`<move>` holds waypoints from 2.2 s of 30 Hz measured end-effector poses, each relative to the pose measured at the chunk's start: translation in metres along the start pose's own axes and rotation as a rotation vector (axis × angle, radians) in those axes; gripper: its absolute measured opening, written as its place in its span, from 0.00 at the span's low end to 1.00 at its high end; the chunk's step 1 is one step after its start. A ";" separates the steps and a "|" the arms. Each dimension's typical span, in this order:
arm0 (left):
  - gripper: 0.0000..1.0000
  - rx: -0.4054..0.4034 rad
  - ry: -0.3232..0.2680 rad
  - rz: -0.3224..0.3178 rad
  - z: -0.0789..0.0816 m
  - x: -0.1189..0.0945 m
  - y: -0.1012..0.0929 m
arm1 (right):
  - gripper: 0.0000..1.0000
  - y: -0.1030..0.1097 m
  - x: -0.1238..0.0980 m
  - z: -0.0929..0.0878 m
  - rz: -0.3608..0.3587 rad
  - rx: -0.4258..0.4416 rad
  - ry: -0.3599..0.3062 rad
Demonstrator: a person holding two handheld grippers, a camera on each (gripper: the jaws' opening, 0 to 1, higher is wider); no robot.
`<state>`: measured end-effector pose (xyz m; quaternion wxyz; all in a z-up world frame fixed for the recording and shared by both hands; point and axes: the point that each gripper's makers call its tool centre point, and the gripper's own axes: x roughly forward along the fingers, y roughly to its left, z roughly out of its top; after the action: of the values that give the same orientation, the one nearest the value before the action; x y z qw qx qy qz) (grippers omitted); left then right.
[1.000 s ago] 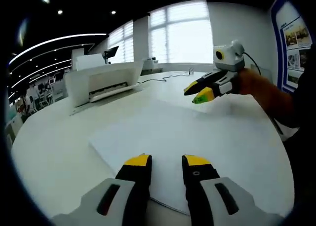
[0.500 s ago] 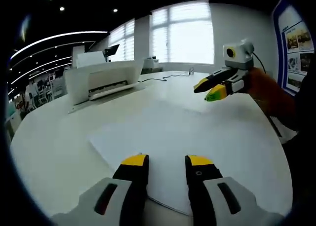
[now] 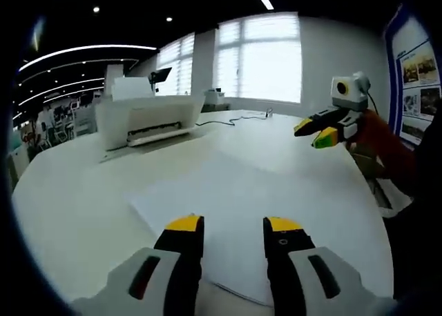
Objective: Organize the stack of printing papers by aligning and flattening the scattered papers on the table
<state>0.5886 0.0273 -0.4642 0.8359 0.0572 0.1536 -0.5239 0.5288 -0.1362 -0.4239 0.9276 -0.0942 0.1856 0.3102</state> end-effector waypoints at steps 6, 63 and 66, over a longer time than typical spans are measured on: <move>0.40 -0.029 -0.004 0.020 0.002 -0.019 -0.001 | 0.27 0.005 -0.009 0.003 0.011 0.002 -0.022; 0.41 -0.084 -0.037 0.194 -0.011 -0.222 -0.022 | 0.30 0.027 -0.074 -0.017 0.021 0.028 -0.082; 0.41 -0.086 -0.040 0.198 -0.012 -0.229 -0.025 | 0.30 0.030 -0.078 -0.017 0.020 0.021 -0.078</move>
<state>0.4716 0.2159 -0.4010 0.8880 0.0255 0.1529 -0.4328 0.4486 -0.1597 -0.4099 0.9319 -0.0703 0.1533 0.3211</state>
